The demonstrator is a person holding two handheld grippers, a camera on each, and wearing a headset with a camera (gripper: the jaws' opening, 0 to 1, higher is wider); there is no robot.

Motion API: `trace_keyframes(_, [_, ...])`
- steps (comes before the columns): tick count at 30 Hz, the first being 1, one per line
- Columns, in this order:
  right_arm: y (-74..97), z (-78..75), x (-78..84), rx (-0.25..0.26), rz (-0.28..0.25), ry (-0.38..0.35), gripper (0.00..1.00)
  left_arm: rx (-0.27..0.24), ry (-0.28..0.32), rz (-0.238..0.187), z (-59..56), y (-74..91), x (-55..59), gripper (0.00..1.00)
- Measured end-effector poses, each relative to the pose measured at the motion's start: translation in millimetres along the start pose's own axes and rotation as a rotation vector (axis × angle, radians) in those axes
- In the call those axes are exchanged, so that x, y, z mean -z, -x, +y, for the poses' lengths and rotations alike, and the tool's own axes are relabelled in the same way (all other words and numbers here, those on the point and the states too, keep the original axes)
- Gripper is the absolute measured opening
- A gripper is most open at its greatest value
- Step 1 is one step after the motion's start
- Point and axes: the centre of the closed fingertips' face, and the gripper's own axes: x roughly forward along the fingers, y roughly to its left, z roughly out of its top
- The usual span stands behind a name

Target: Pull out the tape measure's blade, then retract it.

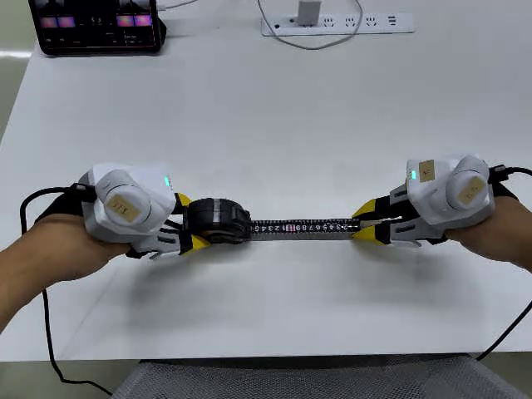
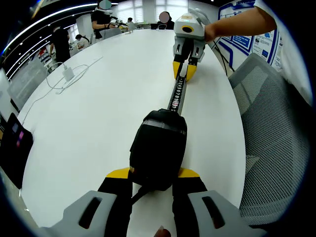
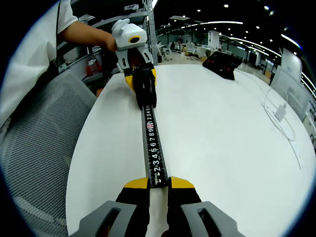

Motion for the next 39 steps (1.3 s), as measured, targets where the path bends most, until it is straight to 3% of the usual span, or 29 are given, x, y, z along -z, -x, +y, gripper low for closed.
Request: trace_keyframes(39, [27.3,-4.9,30.5,0.018,0.075,-0.012,0.09,-0.001,-0.001,-0.001,0.2,-1.0,0.6,0.26])
